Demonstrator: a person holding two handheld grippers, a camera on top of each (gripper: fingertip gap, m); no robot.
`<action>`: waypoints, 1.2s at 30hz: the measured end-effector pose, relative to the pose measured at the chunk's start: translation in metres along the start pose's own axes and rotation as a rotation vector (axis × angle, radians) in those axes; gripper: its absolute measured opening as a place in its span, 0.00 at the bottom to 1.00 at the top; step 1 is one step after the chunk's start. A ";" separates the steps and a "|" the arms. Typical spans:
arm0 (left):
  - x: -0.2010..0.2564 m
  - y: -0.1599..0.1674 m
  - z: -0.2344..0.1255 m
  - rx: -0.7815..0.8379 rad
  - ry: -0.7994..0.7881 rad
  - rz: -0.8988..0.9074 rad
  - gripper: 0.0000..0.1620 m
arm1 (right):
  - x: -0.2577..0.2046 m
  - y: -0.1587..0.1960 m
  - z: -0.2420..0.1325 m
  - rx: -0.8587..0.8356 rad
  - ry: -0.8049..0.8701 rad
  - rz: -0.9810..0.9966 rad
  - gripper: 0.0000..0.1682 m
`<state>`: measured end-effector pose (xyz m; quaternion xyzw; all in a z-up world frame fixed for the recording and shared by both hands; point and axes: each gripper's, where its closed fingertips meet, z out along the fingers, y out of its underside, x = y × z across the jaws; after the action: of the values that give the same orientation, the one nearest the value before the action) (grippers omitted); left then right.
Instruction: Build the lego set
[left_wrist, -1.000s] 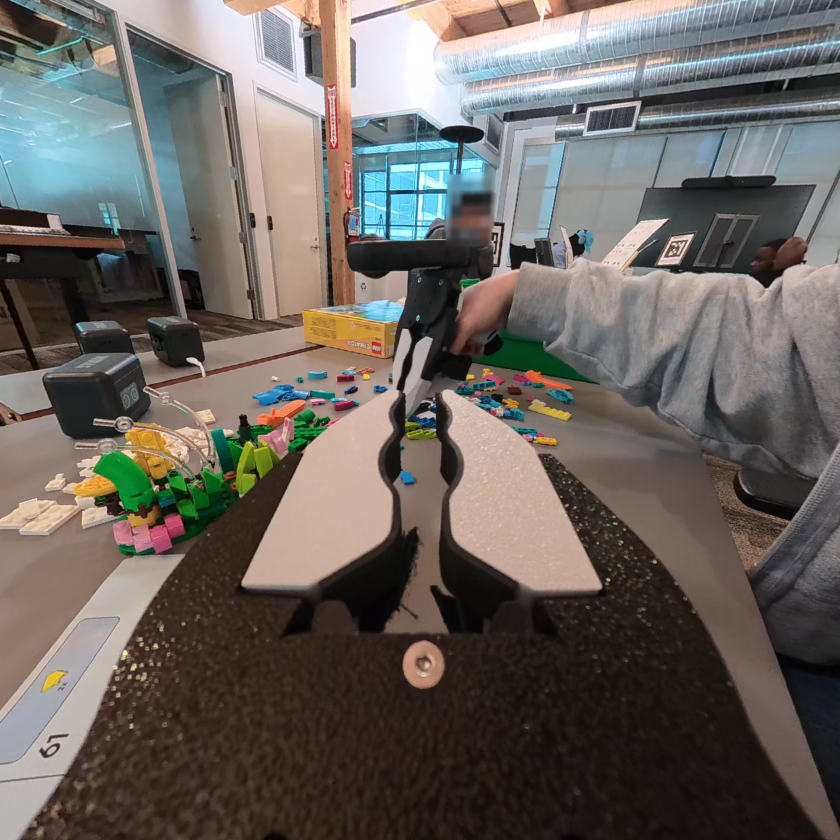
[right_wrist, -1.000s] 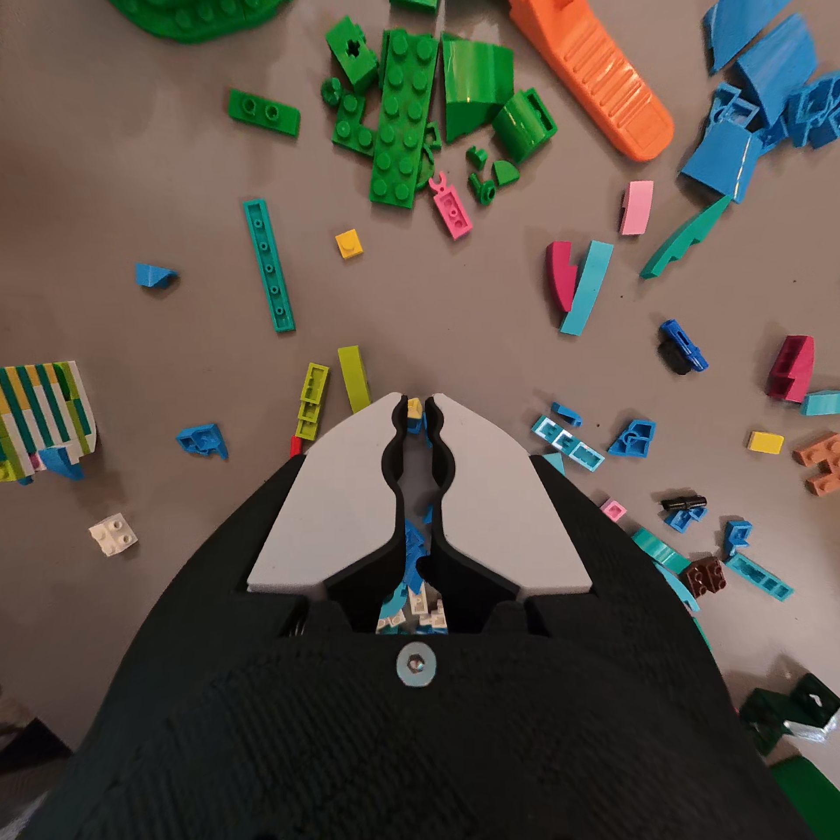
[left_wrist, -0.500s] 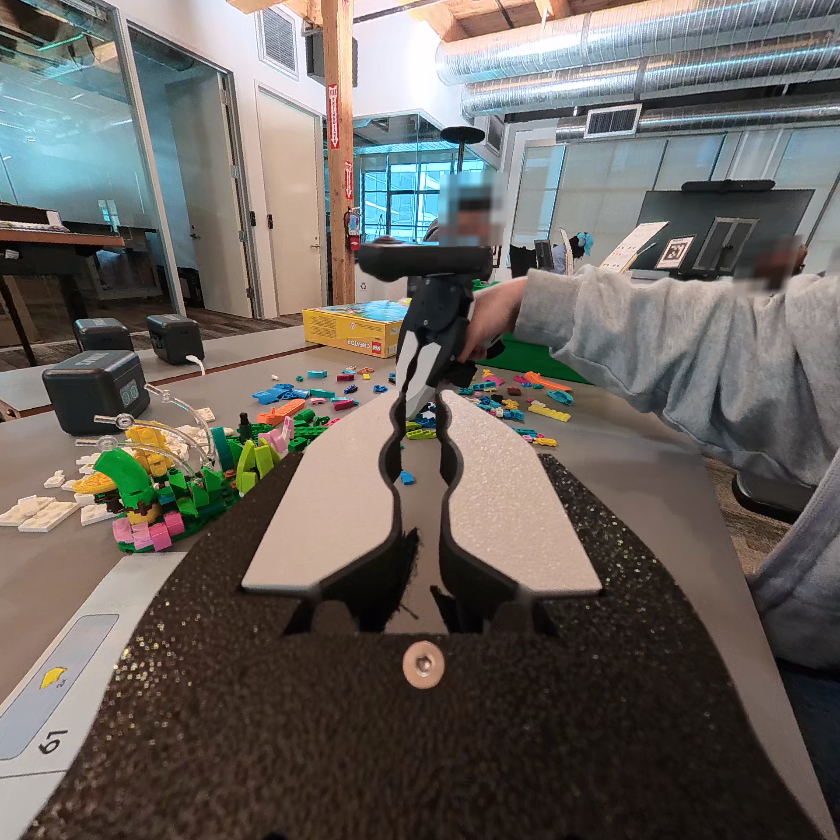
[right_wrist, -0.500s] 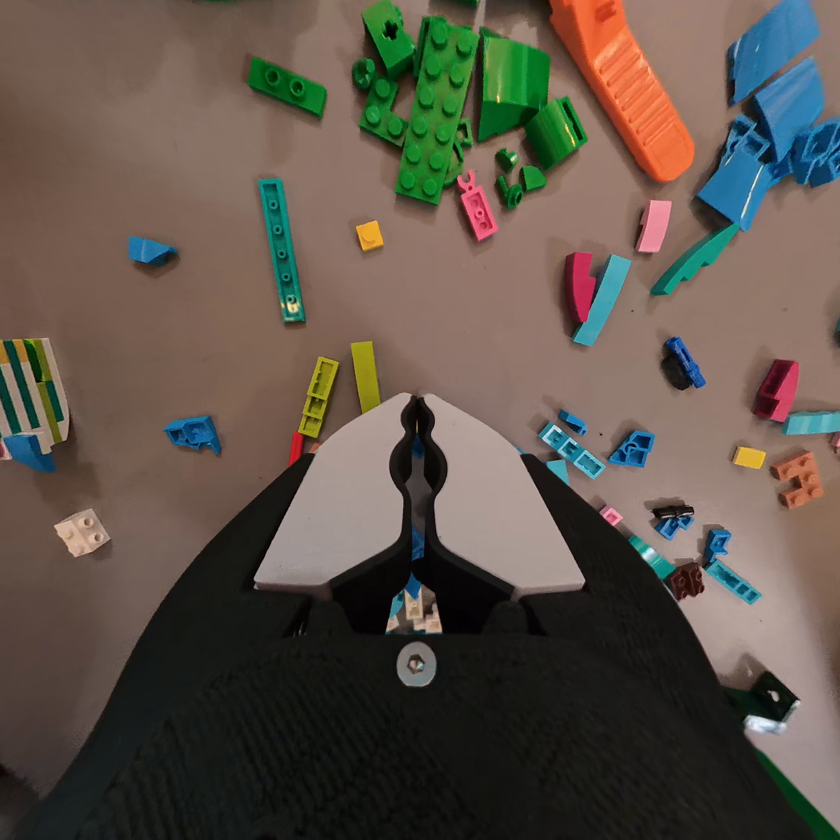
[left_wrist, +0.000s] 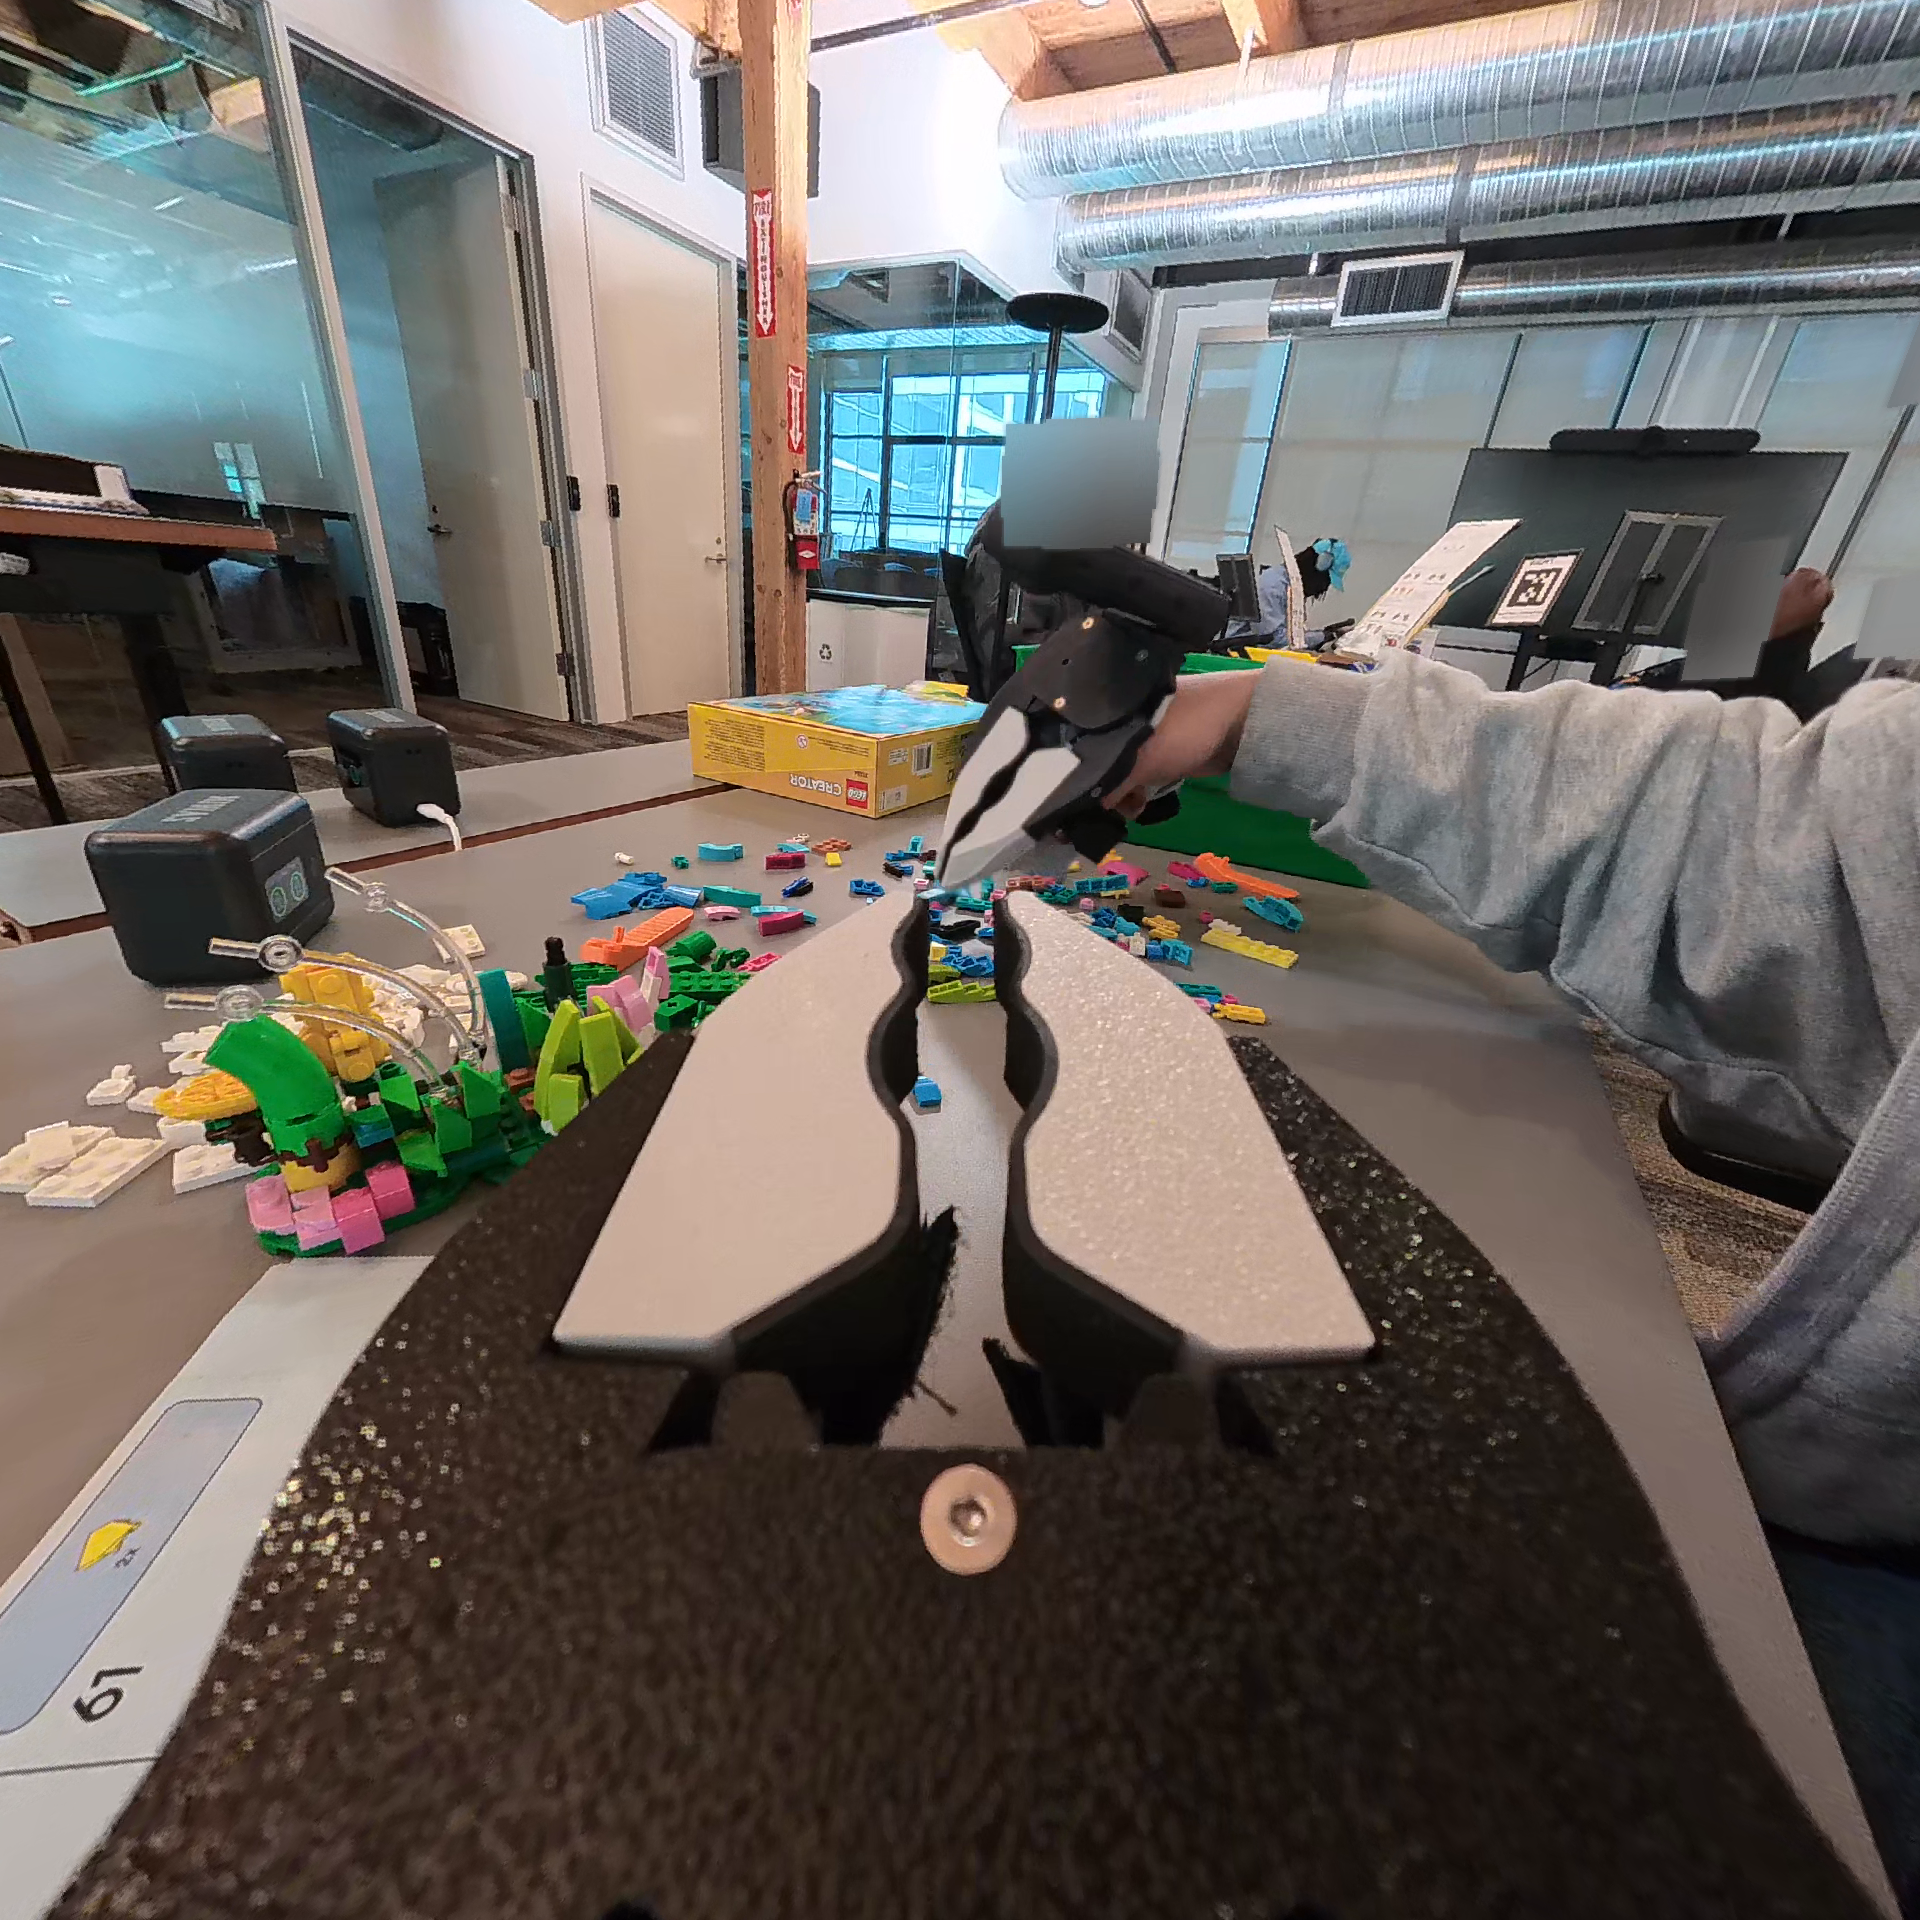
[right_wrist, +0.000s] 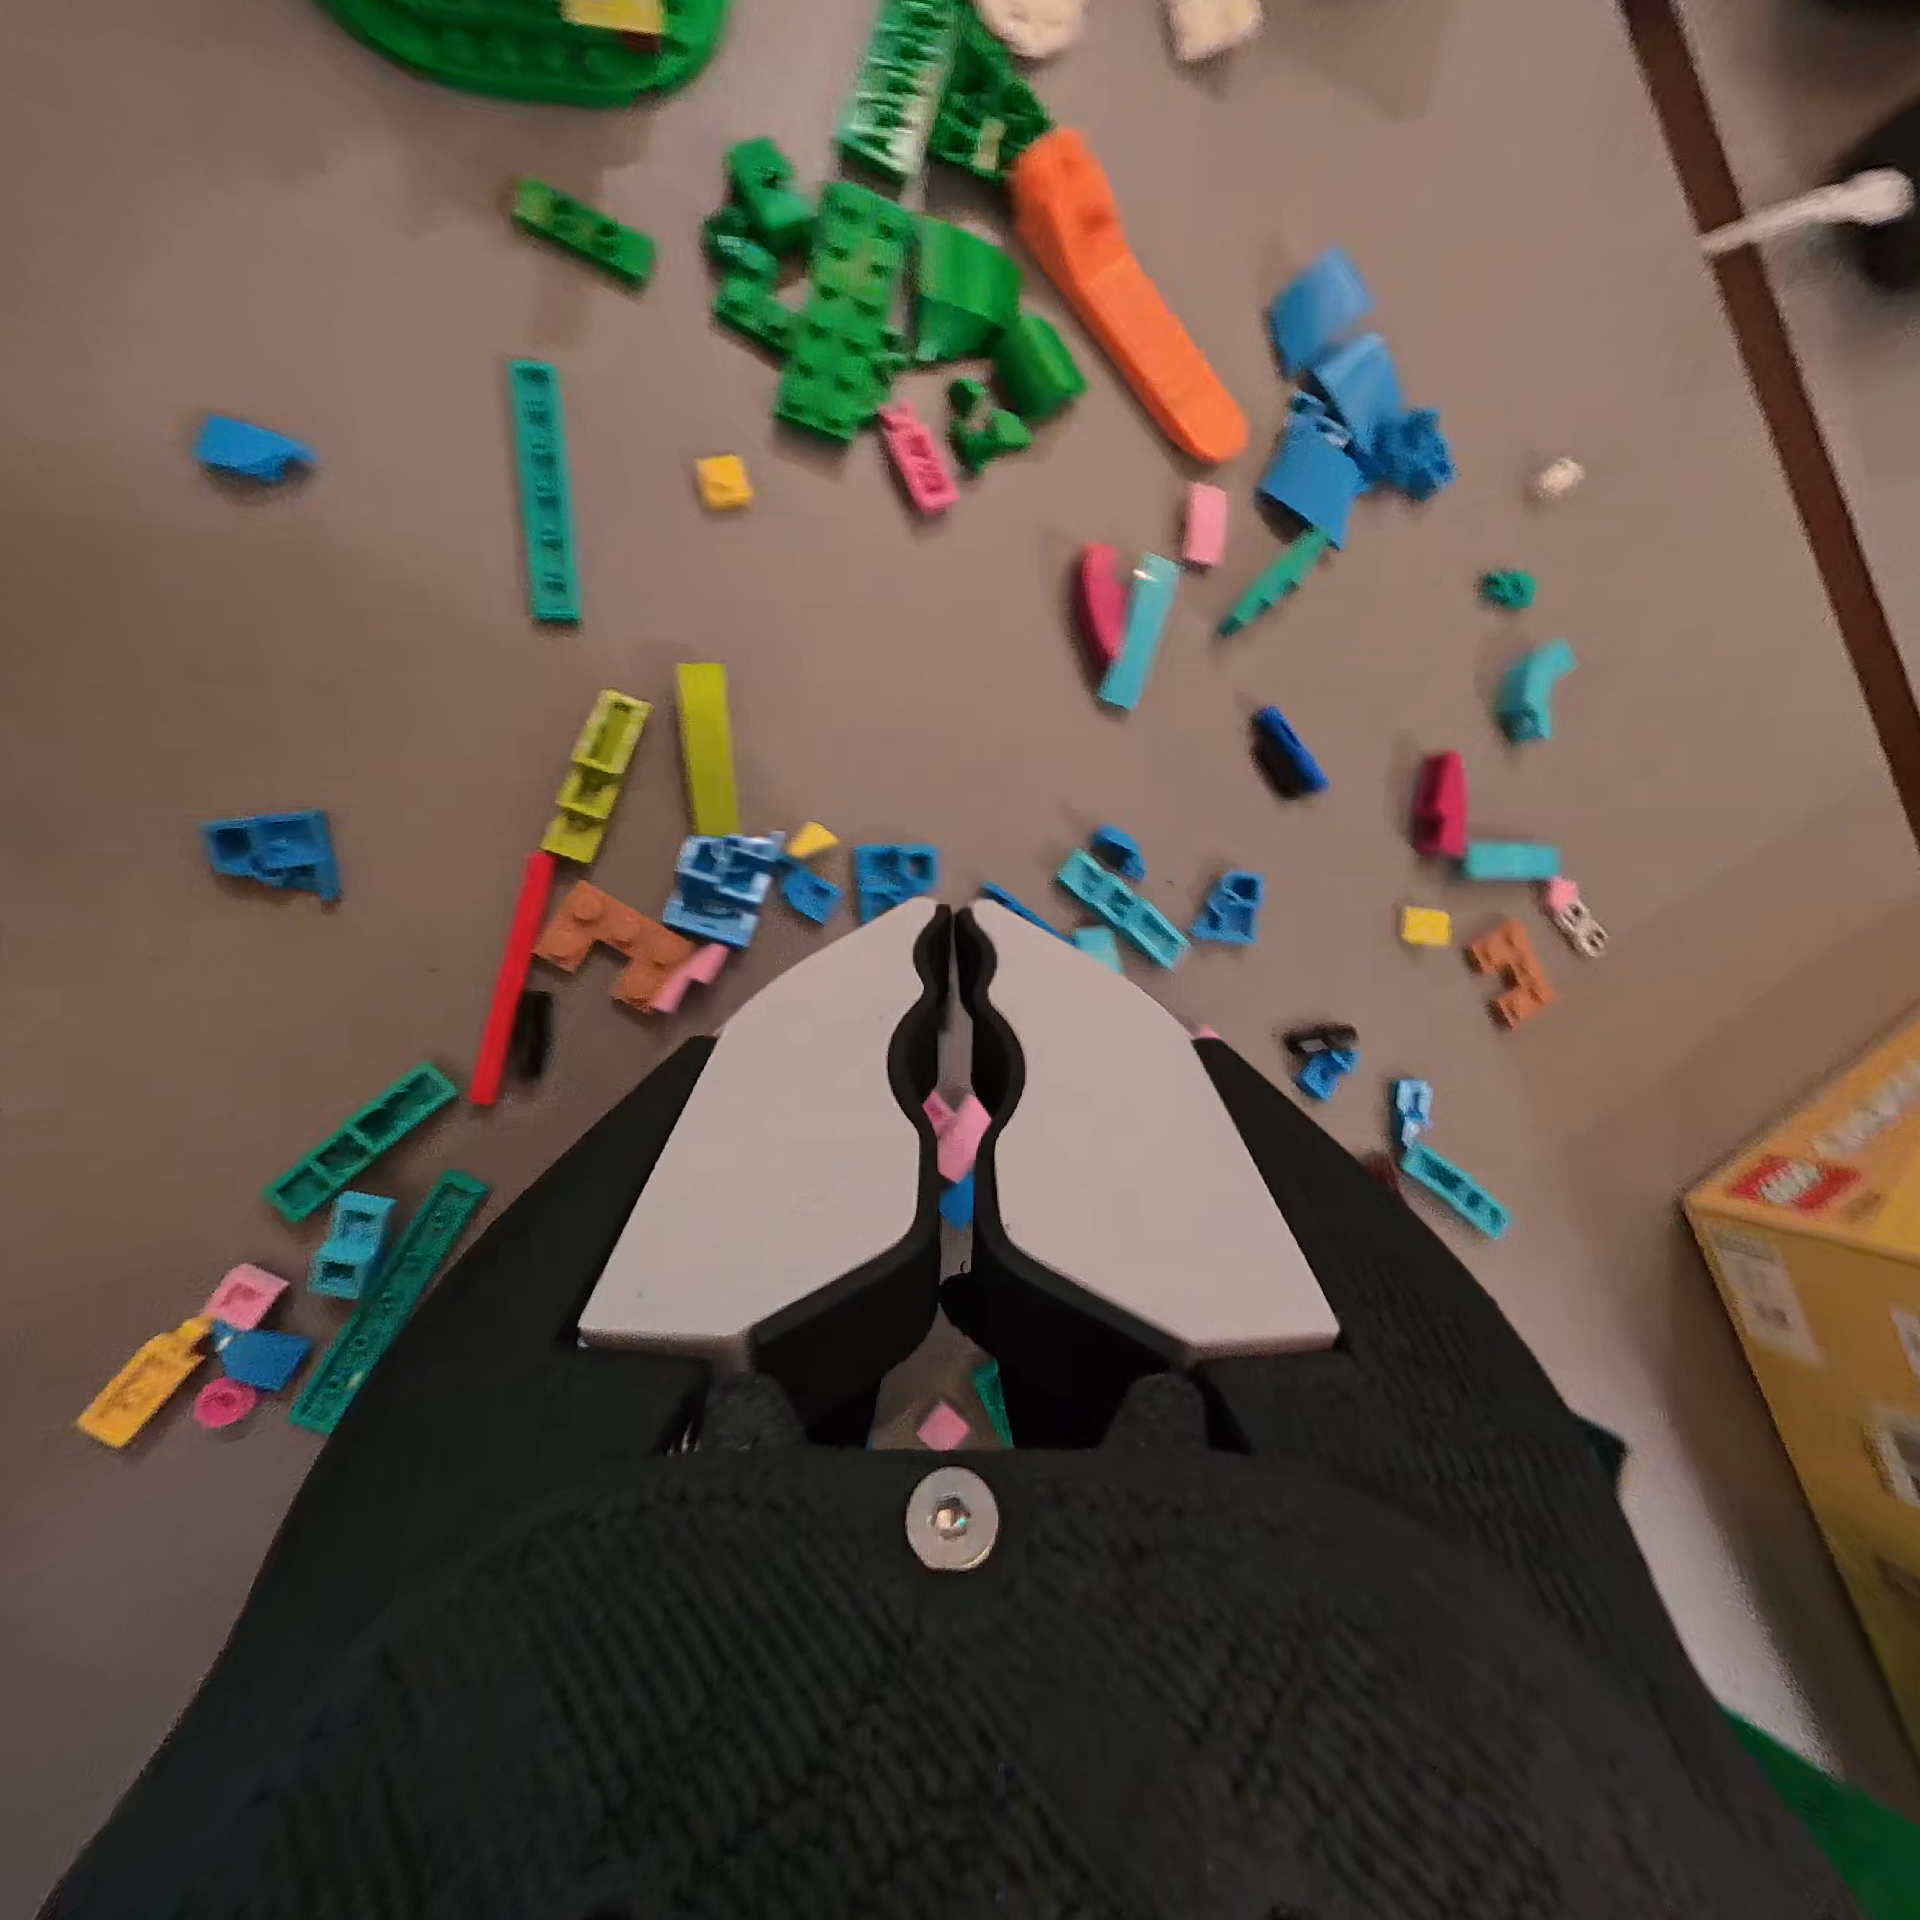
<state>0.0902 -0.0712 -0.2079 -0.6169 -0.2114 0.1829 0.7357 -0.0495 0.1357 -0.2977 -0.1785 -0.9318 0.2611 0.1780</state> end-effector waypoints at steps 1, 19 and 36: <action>0.000 0.000 0.000 0.000 0.000 -0.001 0.07 | 0.011 0.002 -0.003 0.009 0.033 0.046 0.01; 0.001 -0.001 0.001 0.005 0.015 -0.029 0.06 | 0.113 0.029 0.039 -0.285 0.068 0.965 0.15; 0.001 -0.001 0.000 0.004 0.019 -0.034 0.06 | 0.106 0.026 0.038 -0.265 0.061 0.805 0.00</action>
<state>0.0910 -0.0707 -0.2072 -0.6135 -0.2146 0.1649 0.7419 -0.1517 0.1853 -0.3170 -0.5572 -0.8075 0.1825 0.0647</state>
